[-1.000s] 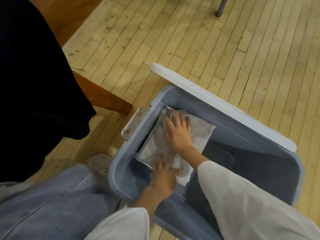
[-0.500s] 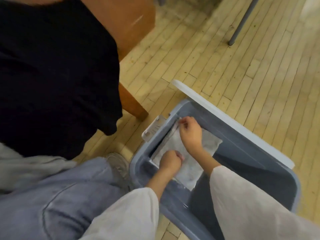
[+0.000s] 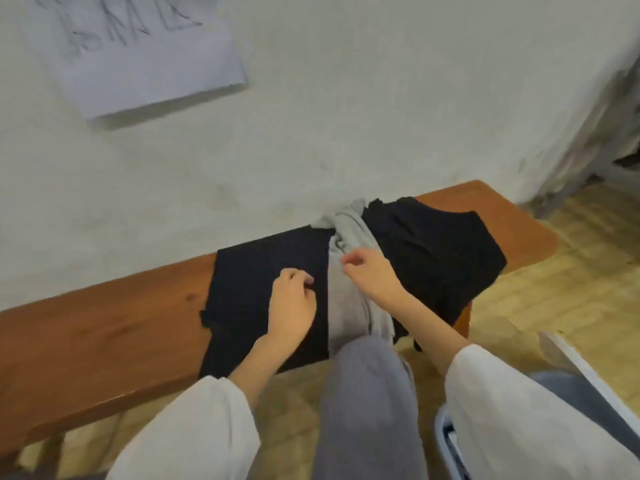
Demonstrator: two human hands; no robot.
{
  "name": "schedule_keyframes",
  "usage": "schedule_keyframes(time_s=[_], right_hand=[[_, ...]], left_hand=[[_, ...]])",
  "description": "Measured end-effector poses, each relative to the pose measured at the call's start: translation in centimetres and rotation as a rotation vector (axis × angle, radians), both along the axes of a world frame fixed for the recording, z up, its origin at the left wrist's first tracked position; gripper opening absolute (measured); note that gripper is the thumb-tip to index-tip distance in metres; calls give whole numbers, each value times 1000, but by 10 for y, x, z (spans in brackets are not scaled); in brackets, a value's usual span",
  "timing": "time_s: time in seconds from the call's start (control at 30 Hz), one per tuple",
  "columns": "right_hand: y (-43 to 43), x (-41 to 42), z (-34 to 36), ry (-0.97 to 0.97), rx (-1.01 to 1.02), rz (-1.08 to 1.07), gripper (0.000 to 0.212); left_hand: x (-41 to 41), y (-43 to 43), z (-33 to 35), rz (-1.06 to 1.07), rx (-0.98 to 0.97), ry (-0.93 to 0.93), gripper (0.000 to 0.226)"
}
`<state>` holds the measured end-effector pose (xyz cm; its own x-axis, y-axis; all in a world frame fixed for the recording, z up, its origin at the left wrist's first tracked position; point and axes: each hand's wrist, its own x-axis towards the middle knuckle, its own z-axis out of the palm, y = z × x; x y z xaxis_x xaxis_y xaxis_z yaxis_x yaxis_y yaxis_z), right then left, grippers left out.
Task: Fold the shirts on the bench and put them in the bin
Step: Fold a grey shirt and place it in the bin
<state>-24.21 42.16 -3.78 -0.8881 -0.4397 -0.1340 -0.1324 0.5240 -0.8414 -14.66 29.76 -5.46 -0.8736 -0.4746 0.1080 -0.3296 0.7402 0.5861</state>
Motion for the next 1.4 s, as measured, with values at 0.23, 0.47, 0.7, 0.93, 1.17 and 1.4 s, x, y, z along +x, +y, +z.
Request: schedule_keyframes(time_s=[0.23,0.47,0.7,0.93,1.17,1.4], right_hand=[[-59,-11,-6,332,402,-231,48],[-41,-34,-2,146,430,-223,43],[-84,10,45,-964,-495,-111,40],[-167,63,59,-672,-288,200,74],[-166,62,48,-938,-610,-164,53],[-151,85,14,-877,70,205,55]], left_hand=[[75,-84,-20,-97,-41,-339,45],[72,-96,-14,-130,0,-310,37],[45,-102,22,23,628,-219,36],[78,-155,51,124,1666,24,32],[131,-245,34,452,1491,141,29],[162,-259,37,115,782,-477,82]])
